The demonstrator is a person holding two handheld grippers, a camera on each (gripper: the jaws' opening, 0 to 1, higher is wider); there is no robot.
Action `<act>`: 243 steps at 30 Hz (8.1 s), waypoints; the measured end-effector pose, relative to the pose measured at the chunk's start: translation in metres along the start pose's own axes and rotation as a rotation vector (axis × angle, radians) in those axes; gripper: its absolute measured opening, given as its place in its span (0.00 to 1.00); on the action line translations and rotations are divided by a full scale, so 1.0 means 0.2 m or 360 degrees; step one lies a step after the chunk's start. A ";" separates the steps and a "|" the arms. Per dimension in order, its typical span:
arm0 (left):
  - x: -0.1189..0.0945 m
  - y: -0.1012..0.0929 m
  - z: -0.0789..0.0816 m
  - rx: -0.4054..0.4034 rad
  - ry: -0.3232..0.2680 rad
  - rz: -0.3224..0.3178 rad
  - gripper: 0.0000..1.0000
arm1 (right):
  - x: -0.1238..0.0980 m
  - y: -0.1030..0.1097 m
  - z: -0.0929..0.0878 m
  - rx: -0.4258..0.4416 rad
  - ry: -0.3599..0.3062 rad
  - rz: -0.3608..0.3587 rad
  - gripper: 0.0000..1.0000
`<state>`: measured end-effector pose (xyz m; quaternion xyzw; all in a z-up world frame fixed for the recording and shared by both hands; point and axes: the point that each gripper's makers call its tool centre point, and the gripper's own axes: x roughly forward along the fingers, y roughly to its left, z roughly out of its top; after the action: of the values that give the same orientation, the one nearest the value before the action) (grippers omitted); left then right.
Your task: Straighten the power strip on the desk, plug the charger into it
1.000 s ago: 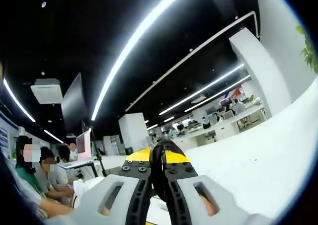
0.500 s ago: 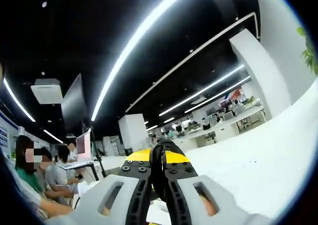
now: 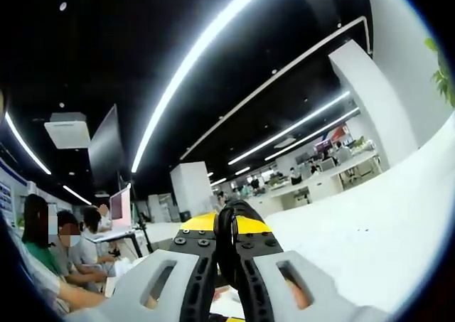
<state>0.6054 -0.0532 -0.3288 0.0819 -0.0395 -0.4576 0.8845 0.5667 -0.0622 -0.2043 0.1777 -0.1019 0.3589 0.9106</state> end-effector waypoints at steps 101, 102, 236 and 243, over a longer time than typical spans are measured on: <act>0.24 0.06 -0.14 -0.0074 0.0143 -0.0827 0.25 | 0.17 -0.11 -0.07 -0.0083 0.0208 -0.0082 0.05; 0.25 0.06 -0.14 -0.0070 0.0145 -0.0834 0.25 | 0.17 -0.11 -0.07 -0.0084 0.0212 -0.0086 0.05; 0.05 0.35 -0.26 -0.0074 0.0176 -0.0315 0.96 | 0.03 -0.34 -0.38 -0.0233 0.0316 -0.0275 0.52; 0.00 0.37 -0.23 -0.0057 0.0172 -0.0239 0.99 | 0.01 -0.33 -0.37 -0.0260 0.0296 -0.0229 0.57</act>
<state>0.6713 -0.0074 -0.3608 0.0936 0.0227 -0.5182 0.8498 0.6186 -0.0765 -0.2882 0.0758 -0.0330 0.2981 0.9510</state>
